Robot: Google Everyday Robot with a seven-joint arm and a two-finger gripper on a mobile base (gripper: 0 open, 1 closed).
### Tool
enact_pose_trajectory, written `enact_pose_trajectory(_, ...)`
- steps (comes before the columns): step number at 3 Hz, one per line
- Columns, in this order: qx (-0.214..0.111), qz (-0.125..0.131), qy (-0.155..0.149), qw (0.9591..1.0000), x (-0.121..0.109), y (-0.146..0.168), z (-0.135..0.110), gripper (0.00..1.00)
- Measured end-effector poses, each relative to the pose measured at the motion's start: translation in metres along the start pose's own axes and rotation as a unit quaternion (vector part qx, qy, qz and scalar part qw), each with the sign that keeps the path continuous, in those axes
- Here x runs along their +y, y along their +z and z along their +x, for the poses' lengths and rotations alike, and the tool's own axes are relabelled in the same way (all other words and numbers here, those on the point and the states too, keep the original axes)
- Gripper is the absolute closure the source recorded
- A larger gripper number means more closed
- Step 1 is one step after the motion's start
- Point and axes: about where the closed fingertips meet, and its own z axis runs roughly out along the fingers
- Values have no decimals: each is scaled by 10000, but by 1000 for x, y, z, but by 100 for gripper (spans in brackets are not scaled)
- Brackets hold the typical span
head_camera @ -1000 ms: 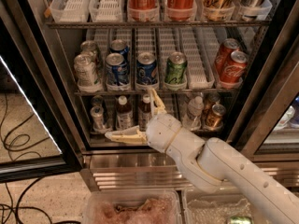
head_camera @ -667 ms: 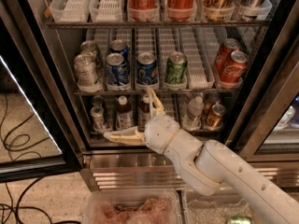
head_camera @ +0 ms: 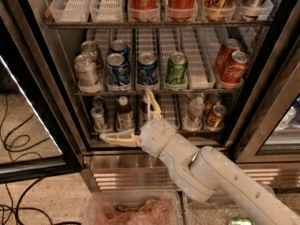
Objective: Pick pepsi can from middle shelf of fridge
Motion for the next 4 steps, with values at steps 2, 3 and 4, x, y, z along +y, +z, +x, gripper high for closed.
enact_pose_trajectory(2, 3, 1, -2, 10000, 0, 0, 0, 13)
enact_pose_trajectory(3, 72, 83, -115, 9999, -2, 2, 4, 9)
enact_pose_trajectory(4, 171, 260, -269, 9992, -6, 6, 11, 10)
